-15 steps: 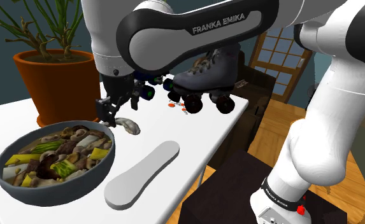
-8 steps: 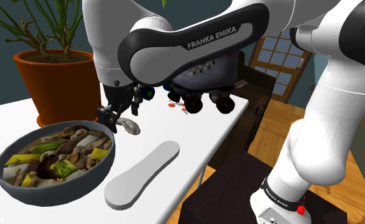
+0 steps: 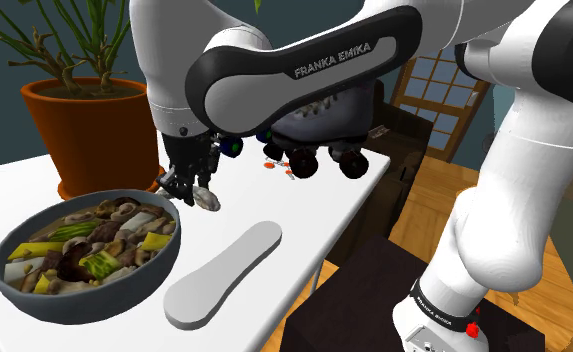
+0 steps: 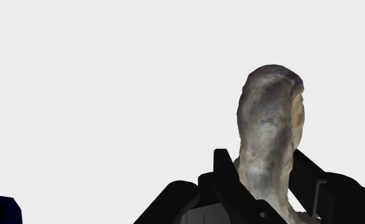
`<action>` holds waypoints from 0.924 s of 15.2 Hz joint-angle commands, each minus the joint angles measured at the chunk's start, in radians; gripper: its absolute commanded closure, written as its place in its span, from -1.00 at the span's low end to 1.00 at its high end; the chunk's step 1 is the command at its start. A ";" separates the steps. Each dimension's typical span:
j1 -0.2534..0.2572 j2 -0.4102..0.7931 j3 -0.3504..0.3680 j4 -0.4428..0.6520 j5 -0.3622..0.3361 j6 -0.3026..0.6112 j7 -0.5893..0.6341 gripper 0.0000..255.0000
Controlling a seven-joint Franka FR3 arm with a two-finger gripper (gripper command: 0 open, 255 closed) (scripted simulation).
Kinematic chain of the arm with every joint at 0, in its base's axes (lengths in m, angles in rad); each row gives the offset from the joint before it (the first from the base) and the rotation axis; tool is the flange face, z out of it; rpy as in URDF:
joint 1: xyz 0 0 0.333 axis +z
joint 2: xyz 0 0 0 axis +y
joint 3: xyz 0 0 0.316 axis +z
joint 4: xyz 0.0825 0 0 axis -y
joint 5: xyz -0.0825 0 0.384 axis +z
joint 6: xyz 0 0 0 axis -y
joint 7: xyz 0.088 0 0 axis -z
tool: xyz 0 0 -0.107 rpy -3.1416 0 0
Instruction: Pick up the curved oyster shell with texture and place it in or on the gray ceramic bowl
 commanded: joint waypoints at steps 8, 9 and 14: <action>0.000 -0.003 0.000 0.009 0.003 -0.012 -0.004 1.00; 0.000 -0.007 0.001 0.019 0.006 -0.024 -0.008 1.00; 0.000 -0.019 0.002 0.072 0.018 -0.086 -0.026 1.00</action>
